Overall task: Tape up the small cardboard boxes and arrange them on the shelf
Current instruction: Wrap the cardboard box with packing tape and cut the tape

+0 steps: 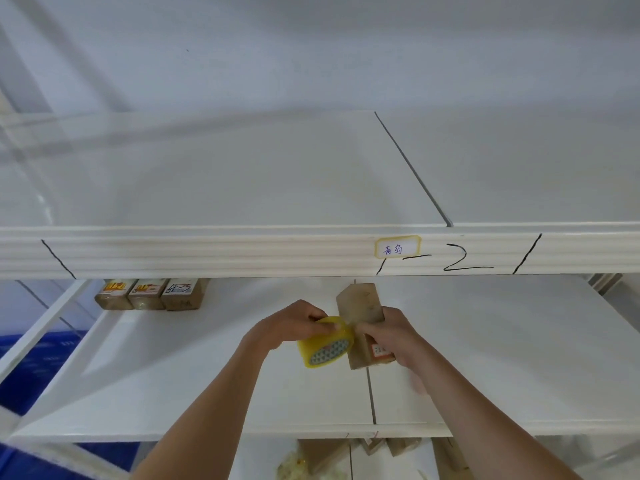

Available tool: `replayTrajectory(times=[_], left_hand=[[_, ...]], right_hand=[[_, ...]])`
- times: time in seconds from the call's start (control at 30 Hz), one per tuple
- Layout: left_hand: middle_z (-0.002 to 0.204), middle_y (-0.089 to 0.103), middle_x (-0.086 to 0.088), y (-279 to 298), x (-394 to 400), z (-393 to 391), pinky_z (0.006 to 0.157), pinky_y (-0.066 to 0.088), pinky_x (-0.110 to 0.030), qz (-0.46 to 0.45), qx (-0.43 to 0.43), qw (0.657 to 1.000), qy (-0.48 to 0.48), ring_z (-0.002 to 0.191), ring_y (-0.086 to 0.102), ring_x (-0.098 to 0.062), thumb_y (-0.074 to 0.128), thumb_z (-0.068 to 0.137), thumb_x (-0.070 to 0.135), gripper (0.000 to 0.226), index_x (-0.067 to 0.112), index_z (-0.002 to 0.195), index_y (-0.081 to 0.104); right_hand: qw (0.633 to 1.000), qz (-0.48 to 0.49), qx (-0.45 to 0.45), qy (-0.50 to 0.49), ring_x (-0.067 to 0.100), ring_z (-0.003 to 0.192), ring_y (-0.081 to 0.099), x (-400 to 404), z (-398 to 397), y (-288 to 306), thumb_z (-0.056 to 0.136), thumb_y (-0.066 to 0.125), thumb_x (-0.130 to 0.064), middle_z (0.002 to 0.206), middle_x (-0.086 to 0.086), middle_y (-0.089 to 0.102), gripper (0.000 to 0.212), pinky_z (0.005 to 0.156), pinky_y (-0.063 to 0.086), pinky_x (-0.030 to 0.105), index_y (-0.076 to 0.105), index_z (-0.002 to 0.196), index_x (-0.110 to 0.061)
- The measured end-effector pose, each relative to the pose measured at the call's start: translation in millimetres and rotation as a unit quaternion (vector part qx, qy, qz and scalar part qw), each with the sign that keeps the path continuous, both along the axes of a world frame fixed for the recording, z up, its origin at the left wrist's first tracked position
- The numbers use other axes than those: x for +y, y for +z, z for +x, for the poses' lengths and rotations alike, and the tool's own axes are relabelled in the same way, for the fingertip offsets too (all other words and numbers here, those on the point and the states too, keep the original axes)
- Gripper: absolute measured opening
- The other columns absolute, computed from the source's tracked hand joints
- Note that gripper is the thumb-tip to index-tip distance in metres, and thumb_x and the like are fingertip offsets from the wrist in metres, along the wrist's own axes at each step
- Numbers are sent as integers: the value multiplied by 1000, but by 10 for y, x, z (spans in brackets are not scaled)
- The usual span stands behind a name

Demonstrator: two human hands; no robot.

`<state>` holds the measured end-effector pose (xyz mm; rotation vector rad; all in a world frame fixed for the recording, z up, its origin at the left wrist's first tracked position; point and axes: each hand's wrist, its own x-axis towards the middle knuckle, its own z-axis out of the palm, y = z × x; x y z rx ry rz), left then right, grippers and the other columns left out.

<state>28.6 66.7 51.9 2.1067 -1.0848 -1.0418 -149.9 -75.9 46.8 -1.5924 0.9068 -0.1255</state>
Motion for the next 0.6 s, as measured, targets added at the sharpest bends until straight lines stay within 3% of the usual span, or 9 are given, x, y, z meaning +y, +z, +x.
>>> replayTrajectory(times=[0.07,0.17,0.3,0.4,0.6], left_hand=[[55,47,18,11,70,19,64,34,-22,-15,34,999,-10,61,45,-3,74,83,55,35,35,55,67],[58,48,13,-41,110,60,67,33,-26,-5,37,999,-6,67,45,-9,79,83,46,35,30,54,67],[54,51,17,-114,112,113,62,37,-24,47,-37,998,2,65,49,-10,82,72,59,35,32,54,68],[64,58,8,-234,138,132,59,43,-25,93,-126,987,34,63,55,-11,77,65,71,48,25,59,64],[63,58,7,-387,171,31,58,40,-21,108,-105,987,50,61,55,-8,71,66,79,57,24,58,60]], right_hand=[[1000,2,3,3,19,87,75,-40,-32,-7,65,81,-30,89,-1,78,37,76,63,37,73,100,-24],[1000,11,13,19,15,82,76,-26,-71,-17,70,85,-29,86,-4,78,33,63,60,29,74,101,-25],[999,46,5,21,17,79,77,14,-103,-54,73,84,-22,86,1,79,29,61,57,27,75,101,-17],[998,62,-7,32,20,82,77,2,-116,-30,74,83,-19,90,5,79,27,63,58,28,76,101,-15],[994,102,-27,38,25,90,76,-7,-182,-74,79,79,-19,98,11,78,30,68,59,32,74,108,-12]])
